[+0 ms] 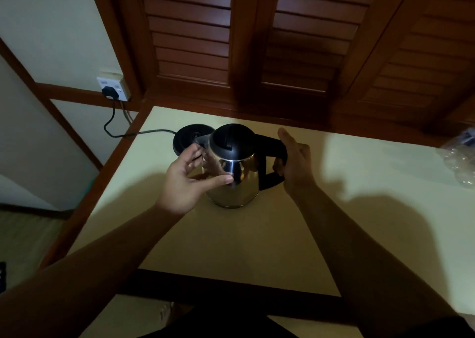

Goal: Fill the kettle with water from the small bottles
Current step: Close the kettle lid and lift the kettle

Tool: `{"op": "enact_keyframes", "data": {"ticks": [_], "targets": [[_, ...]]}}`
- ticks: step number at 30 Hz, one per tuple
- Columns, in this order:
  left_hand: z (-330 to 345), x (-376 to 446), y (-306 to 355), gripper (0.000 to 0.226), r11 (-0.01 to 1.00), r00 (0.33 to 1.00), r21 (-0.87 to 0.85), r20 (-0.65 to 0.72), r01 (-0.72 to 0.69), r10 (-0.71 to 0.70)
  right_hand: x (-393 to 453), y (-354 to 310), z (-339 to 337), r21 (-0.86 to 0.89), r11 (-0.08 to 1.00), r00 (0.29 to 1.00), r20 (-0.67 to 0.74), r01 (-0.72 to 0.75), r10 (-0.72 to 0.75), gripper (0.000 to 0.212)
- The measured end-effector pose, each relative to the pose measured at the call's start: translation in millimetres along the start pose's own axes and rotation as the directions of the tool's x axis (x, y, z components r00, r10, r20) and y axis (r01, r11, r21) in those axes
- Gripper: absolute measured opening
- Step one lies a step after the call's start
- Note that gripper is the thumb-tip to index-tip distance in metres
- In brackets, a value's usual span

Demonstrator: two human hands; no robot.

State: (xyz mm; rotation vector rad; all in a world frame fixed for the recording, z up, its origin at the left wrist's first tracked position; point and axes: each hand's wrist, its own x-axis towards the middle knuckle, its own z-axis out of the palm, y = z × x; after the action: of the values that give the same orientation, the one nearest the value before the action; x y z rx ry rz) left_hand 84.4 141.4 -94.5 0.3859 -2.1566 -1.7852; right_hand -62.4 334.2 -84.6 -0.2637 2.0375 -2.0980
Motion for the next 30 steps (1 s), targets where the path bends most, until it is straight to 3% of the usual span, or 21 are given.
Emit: {"op": "enact_keyframes", "data": {"ticks": [4,9,12,16,18,23,30], "targets": [[-25,11,16,0.086,0.999,0.999,0.011,-0.019,-0.04,0.04,8,-20,23,0.111,0.993,1.0,-0.012,-0.028,0.029,0.062],[-61,40,39,0.089,0.996,0.996,0.026,-0.024,-0.082,0.083,26,-41,57,0.278,0.96,0.996,-0.059,-0.043,0.062,0.05],[-80,58,47,0.076,0.99,0.99,0.0,0.008,-0.14,0.14,39,-48,79,0.245,0.97,0.998,-0.061,0.003,0.013,0.041],[-100,82,47,0.073,0.982,0.982,-0.02,0.01,-0.187,0.187,57,-51,104,0.248,0.969,0.999,-0.046,0.007,0.004,0.058],[-107,91,44,0.069,0.981,0.981,-0.024,0.024,-0.194,0.195,66,-48,113,0.238,0.971,0.999,-0.051,0.029,-0.018,0.055],[-118,115,31,0.066,0.985,0.984,0.002,0.042,-0.174,0.174,87,-35,130,0.225,0.974,0.997,-0.082,0.025,-0.006,0.031],[-123,141,2,0.075,0.994,0.994,0.028,0.038,-0.107,0.105,108,-9,139,0.155,0.986,0.991,-0.132,0.057,-0.037,0.039]]}}
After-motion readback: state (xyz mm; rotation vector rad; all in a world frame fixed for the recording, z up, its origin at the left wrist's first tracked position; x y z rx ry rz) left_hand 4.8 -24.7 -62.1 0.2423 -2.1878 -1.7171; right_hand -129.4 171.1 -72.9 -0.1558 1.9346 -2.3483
